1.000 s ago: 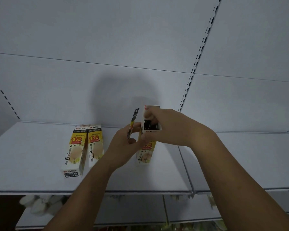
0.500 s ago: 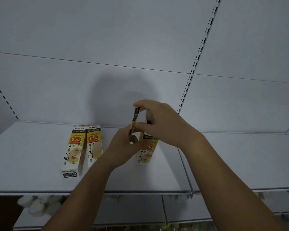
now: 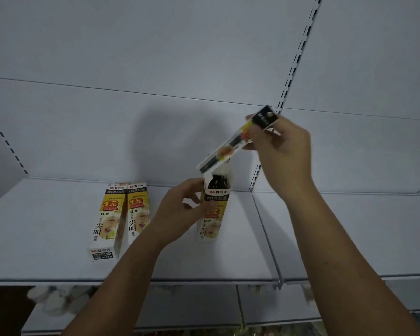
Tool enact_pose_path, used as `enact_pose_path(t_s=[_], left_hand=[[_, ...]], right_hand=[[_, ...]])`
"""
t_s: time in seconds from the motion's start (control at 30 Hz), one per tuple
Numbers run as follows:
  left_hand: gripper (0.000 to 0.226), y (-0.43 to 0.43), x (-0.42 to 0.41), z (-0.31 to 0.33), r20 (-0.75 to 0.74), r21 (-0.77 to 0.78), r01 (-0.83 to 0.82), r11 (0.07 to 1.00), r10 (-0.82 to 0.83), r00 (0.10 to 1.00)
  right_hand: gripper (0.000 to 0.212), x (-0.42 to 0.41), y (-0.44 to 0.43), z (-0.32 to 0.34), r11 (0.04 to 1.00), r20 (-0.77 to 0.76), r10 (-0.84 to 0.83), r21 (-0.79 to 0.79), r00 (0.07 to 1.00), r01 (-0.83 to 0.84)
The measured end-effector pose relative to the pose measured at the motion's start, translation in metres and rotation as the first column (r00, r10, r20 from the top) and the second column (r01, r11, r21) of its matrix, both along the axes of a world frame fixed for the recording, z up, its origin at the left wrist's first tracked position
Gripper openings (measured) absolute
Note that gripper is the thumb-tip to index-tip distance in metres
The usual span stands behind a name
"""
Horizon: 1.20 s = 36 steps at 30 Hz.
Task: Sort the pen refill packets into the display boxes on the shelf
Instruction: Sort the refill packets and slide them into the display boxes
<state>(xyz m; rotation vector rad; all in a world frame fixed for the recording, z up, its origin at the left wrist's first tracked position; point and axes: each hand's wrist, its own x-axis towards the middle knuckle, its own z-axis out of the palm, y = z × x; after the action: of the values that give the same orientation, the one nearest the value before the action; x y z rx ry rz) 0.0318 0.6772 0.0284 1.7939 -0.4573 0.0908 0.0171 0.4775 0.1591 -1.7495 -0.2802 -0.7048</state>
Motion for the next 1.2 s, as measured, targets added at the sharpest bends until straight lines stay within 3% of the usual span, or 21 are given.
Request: enact_pose_path(t_s=[0.07,0.13,0.47,0.67,0.8,0.87,1.03,1.2], left_hand=[[0.039,0.000,-0.001,0.000,0.018,-0.006,0.010,1.000,-0.009,1.000],[0.040,0.000,-0.002,0.001,0.023,-0.015,0.009,1.000,-0.009,1.000],[0.040,-0.003,0.000,0.001,0.030,-0.016,0.022,1.000,-0.021,0.999],[0.039,-0.005,0.002,-0.001,0.039,0.003,0.010,1.000,-0.010,0.999],[0.038,-0.004,0.003,-0.003,0.045,0.000,0.006,1.000,-0.006,0.999],[0.039,-0.003,0.004,-0.004,0.040,-0.008,0.010,1.000,-0.010,0.999],[0.039,-0.003,0.004,-0.005,0.034,-0.002,0.021,1.000,-0.021,0.999],[0.041,-0.003,0.006,-0.006,0.033,-0.012,0.008,1.000,-0.008,0.999]], right_hand=[[0.017,-0.002,-0.011,0.006,0.995,0.068,-0.057,0.086,0.996,0.051],[0.017,-0.005,-0.020,0.009,0.993,0.090,-0.100,0.077,0.991,0.093],[0.020,-0.002,-0.011,-0.010,0.967,0.013,-0.068,-0.246,0.998,0.069],[0.013,-0.003,0.004,-0.019,0.819,-0.012,0.045,-0.572,0.999,-0.044],[0.013,-0.003,0.010,-0.026,0.607,-0.171,0.062,-0.776,0.983,-0.173],[0.018,-0.003,0.008,-0.027,0.576,-0.210,0.056,-0.792,0.976,-0.204],[0.015,-0.005,0.005,-0.013,0.667,-0.171,0.065,-0.726,0.983,-0.170],[0.019,-0.002,0.011,-0.019,0.482,-0.269,-0.015,-0.846,0.963,-0.229]])
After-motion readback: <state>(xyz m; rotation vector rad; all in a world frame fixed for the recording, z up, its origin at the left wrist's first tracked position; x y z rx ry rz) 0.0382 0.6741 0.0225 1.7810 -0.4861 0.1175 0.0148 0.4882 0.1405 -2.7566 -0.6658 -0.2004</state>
